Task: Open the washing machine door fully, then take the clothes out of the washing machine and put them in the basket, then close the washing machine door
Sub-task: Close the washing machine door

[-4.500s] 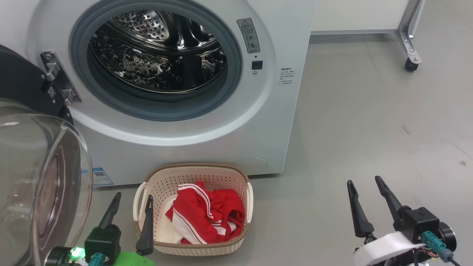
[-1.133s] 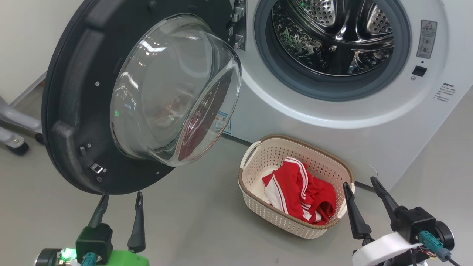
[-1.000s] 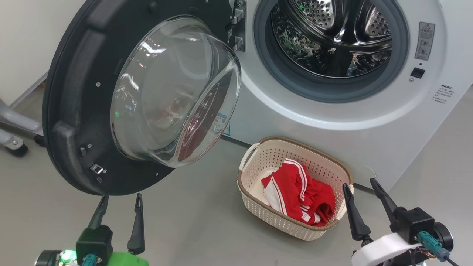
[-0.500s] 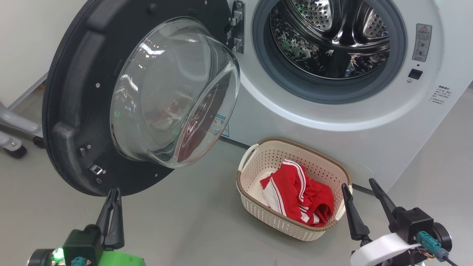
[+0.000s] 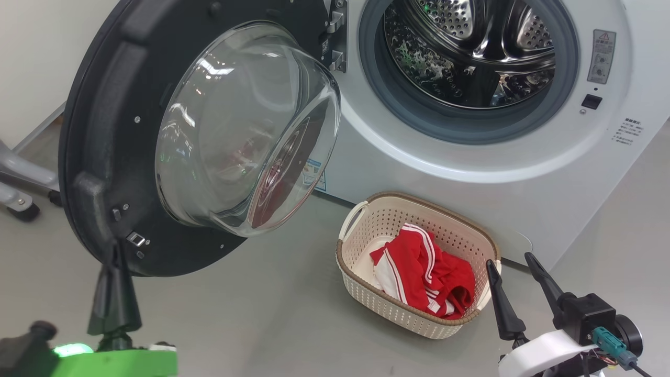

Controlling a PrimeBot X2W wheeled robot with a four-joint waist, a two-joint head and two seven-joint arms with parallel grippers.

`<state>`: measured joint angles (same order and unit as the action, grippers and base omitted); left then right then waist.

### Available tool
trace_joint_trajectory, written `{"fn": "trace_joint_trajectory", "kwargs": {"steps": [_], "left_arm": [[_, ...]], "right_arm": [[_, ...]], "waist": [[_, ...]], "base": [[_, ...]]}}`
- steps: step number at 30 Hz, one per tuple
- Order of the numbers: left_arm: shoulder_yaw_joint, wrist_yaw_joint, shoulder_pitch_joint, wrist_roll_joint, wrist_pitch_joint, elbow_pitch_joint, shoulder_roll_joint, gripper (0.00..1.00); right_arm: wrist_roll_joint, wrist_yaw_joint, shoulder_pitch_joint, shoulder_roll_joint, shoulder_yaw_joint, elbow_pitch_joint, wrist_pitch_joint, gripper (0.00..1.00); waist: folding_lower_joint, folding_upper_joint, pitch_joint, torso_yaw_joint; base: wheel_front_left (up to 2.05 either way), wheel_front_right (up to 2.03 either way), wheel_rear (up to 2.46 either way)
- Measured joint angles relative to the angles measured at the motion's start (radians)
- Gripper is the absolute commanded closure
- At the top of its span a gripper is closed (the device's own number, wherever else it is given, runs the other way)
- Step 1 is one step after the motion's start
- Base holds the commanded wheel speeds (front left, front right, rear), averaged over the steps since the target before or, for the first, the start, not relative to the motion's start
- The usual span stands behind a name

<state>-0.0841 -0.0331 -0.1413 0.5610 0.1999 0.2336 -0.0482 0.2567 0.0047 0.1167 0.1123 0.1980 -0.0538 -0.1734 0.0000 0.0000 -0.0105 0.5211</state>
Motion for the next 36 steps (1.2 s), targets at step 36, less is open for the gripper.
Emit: {"fn": "trace_joint_trajectory", "kwargs": {"steps": [36], "left_arm": [[0.484, -0.016, 0.388, 0.911, -0.291, -0.338, -0.202, 1.00]], "right_arm": [[-0.002, -0.007, -0.010, 0.025, 0.002, 0.044, 0.032, 0.00]], "waist": [[0.0000, 0.0000, -0.073, -0.018]], "base": [[0.00, 0.00, 0.00]]}}
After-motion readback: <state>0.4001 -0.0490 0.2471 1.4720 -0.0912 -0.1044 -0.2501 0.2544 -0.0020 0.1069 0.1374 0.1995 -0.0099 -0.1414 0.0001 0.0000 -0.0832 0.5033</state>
